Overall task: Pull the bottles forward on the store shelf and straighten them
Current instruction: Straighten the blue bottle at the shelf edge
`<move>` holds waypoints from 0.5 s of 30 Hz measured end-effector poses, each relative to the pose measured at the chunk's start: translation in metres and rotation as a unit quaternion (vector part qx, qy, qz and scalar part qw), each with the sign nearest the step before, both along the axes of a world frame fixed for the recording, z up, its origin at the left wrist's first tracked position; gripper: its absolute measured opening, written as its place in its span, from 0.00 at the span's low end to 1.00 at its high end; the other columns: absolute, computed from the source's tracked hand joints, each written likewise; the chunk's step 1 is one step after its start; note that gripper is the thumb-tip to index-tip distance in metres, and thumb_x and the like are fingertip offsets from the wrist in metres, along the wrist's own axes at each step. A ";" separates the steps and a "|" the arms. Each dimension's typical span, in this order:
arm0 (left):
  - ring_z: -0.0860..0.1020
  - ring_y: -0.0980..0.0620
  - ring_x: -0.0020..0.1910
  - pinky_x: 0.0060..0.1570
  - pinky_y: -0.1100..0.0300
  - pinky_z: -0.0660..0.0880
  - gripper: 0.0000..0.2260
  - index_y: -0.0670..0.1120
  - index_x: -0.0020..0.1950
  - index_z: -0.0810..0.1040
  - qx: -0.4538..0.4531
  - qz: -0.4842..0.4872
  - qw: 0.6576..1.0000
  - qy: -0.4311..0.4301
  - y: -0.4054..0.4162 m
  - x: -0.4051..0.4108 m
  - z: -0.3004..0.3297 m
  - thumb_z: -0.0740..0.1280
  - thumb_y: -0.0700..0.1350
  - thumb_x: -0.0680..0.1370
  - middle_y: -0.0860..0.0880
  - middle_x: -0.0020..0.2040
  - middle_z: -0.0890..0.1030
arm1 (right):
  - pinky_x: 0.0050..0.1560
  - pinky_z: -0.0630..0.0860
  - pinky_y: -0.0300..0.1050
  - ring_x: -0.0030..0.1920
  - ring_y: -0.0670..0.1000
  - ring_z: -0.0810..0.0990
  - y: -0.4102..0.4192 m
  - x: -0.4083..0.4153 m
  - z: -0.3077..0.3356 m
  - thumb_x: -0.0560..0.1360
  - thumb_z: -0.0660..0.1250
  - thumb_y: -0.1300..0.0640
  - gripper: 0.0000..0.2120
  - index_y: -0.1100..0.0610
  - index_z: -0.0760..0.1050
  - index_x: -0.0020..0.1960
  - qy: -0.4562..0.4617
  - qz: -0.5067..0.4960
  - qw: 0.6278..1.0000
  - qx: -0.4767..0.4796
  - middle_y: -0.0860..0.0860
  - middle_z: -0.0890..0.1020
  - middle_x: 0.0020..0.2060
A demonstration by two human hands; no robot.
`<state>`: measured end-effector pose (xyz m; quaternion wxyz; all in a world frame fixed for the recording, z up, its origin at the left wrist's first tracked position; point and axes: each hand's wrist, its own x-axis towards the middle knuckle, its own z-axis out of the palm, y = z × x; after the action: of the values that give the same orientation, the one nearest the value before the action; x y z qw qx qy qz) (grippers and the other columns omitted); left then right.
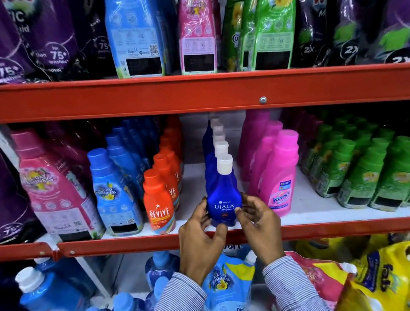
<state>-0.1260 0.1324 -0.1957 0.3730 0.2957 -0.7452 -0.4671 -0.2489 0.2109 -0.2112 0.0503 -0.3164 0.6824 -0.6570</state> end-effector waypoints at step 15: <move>0.82 0.50 0.59 0.65 0.43 0.79 0.21 0.51 0.62 0.79 -0.013 0.241 0.965 0.099 -0.021 0.077 0.011 0.69 0.52 0.69 0.49 0.59 0.83 | 0.49 0.78 0.33 0.47 0.43 0.84 -0.037 0.078 0.009 0.73 0.68 0.62 0.16 0.45 0.79 0.56 0.121 0.036 0.991 -0.053 0.42 0.84 0.47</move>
<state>-0.0488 0.1117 -0.1843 0.5507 0.4140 -0.6169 -0.3805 -0.1707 0.1738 -0.2023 -0.0258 -0.4202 0.6362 -0.6466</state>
